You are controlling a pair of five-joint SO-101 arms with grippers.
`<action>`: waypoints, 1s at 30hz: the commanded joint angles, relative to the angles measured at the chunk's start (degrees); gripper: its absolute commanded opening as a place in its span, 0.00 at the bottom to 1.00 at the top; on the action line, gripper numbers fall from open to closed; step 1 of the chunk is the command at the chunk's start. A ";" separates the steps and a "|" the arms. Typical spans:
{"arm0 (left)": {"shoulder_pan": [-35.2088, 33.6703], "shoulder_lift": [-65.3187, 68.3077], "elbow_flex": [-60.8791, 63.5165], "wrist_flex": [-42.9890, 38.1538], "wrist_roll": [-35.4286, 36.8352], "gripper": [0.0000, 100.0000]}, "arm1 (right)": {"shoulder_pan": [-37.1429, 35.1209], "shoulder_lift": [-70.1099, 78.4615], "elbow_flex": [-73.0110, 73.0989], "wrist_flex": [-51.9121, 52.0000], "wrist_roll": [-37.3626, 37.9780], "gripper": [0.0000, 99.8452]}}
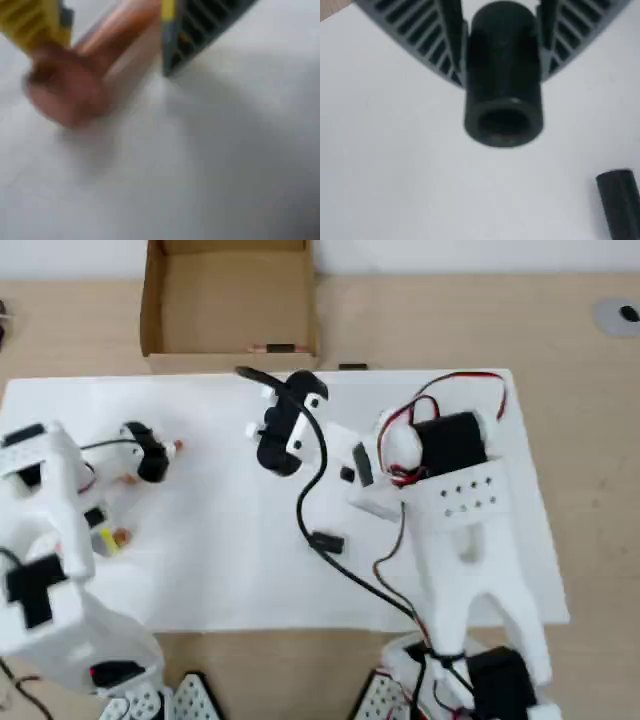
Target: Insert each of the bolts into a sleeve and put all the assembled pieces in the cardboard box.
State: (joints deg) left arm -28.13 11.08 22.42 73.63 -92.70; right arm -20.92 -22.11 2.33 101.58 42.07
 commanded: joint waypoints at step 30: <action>2.20 2.51 -20.75 26.46 -25.32 0.01 | -0.66 -0.22 -0.48 0.53 -0.44 0.01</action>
State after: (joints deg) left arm -26.20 18.20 4.04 98.59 -92.70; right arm -20.92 -22.11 2.33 101.58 42.07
